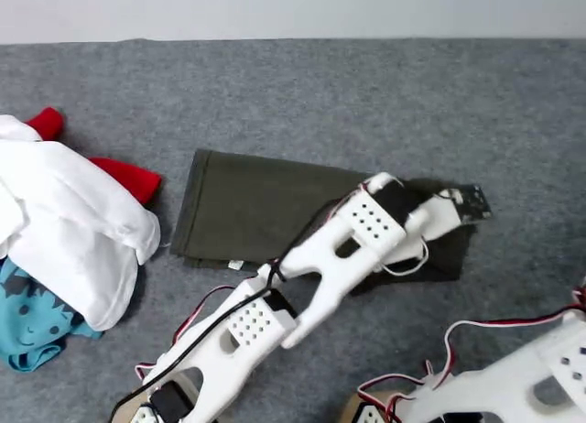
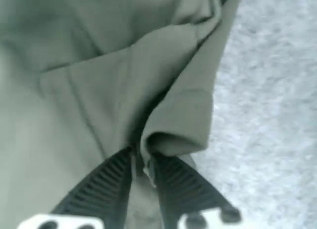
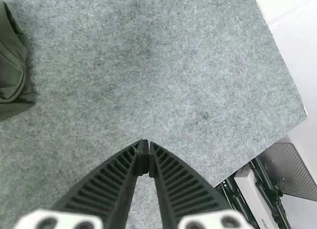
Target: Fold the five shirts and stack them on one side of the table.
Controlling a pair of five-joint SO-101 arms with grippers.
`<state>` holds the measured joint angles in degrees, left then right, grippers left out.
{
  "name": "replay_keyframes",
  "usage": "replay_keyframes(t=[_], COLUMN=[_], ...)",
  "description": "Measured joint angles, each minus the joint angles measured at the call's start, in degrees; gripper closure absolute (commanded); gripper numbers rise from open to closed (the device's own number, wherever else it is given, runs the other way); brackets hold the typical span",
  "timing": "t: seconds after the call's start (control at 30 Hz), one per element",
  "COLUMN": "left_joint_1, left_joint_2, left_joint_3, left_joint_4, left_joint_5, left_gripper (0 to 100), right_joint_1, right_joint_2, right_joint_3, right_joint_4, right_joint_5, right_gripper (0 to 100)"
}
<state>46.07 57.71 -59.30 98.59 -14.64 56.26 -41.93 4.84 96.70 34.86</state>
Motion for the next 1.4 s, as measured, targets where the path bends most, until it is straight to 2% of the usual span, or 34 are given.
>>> replay_keyframes(t=[0.47, 0.67, 0.97, 1.23, 1.4], left_joint_1=[-1.93, 1.41, 3.6, 1.23, -1.41], left_joint_2=[-0.09, -0.09, -1.14, -1.14, -0.7], left_joint_3=[-2.99, -10.46, -11.43, -11.43, -11.52], left_joint_4=[-2.99, 0.0, 0.44, -0.26, -1.32], left_joint_5=[0.0, 0.0, 0.0, 0.0, 0.0], left_gripper=[99, 99, 99, 99, 87], right_joint_1=[0.0, 0.0, 0.0, 0.0, -1.76], right_joint_2=[0.0, 0.0, 0.0, 0.0, 0.0], right_joint_3=[3.87, 3.87, 3.87, 3.87, 3.87], right_joint_4=[0.0, -0.44, -0.7, -0.7, -0.7], right_joint_5=[0.0, 0.0, 0.0, 0.0, 0.0], right_gripper=[98.7, 98.7, 98.7, 98.7, 98.7])
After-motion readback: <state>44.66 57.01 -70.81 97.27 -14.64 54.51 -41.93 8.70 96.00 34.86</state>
